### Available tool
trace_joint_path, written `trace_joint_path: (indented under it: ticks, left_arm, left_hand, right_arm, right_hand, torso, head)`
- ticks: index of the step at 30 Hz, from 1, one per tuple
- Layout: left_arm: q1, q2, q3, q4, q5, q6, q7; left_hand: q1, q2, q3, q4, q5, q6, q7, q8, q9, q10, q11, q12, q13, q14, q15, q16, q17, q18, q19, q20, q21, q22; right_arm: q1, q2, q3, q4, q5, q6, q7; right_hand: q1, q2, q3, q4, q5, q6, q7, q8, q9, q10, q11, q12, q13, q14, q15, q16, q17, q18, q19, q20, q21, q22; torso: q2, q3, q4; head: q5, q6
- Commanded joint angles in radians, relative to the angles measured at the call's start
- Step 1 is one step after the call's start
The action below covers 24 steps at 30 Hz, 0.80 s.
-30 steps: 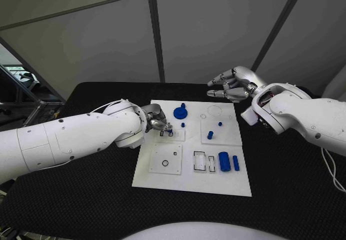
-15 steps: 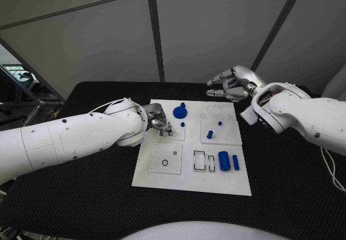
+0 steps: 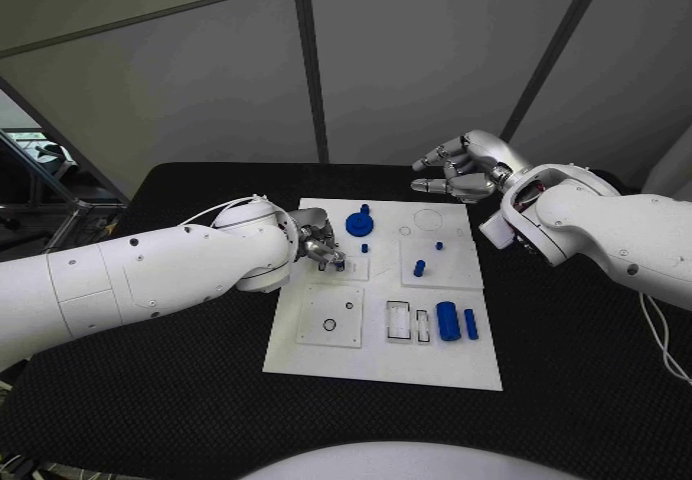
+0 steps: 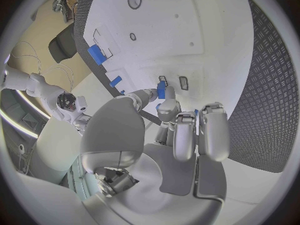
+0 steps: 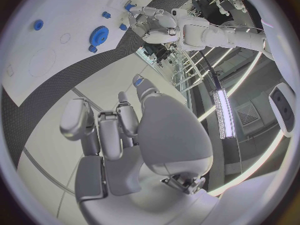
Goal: Assemble the parts on the task board
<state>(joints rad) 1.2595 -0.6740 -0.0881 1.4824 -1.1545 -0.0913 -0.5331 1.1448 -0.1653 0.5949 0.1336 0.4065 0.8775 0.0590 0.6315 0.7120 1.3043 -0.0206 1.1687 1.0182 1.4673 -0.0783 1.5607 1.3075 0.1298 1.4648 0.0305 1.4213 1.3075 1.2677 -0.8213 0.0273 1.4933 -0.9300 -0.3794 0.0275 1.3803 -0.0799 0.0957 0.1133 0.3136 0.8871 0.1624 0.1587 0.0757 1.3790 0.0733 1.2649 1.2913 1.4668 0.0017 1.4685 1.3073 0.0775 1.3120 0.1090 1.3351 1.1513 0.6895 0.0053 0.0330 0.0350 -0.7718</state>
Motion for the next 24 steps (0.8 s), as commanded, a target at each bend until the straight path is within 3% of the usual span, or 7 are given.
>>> trace_joint_path:
  ticks: [1, 24]
  left_arm:
    - [0.001, 0.003, 0.0, 0.001, -0.013, 0.035, -0.004]
    - [0.001, 0.001, -0.001, 0.002, -0.013, 0.077, -0.007]
  left_hand:
    - [0.002, 0.008, 0.151, -0.149, 0.008, 0.004, -0.006, 0.005, 0.002, 0.005, -0.004, -0.004, 0.0, 0.102, -0.006, 0.007, 0.259, -0.084, 0.032, -0.008, 0.004, 0.056]
    - [-0.001, 0.005, 0.15, -0.15, 0.011, 0.004, -0.007, 0.007, 0.005, 0.004, -0.004, -0.007, -0.004, 0.102, -0.007, 0.007, 0.259, -0.085, 0.033, -0.008, 0.005, 0.058]
  right_arm:
    - [0.002, 0.002, 0.001, 0.001, -0.003, 0.005, 0.004]
    - [0.002, 0.005, 0.001, -0.002, -0.003, 0.007, 0.005]
  right_hand:
    - [-0.006, 0.006, -0.001, 0.003, 0.003, 0.003, -0.001, 0.003, -0.001, -0.003, -0.002, -0.004, -0.002, 0.059, -0.005, -0.006, 0.077, 0.012, -0.004, -0.002, -0.006, -0.001]
    - [-0.006, 0.006, -0.001, 0.004, 0.007, 0.003, -0.001, 0.004, -0.001, -0.002, -0.002, -0.003, 0.0, 0.06, -0.005, -0.006, 0.078, 0.012, -0.004, -0.002, -0.006, 0.0]
  torso:
    - [0.0, -0.0008, 0.001]
    - [0.0, -0.0004, 0.0012]
  head:
    - [0.0, 0.0]
    - [-0.001, -0.004]
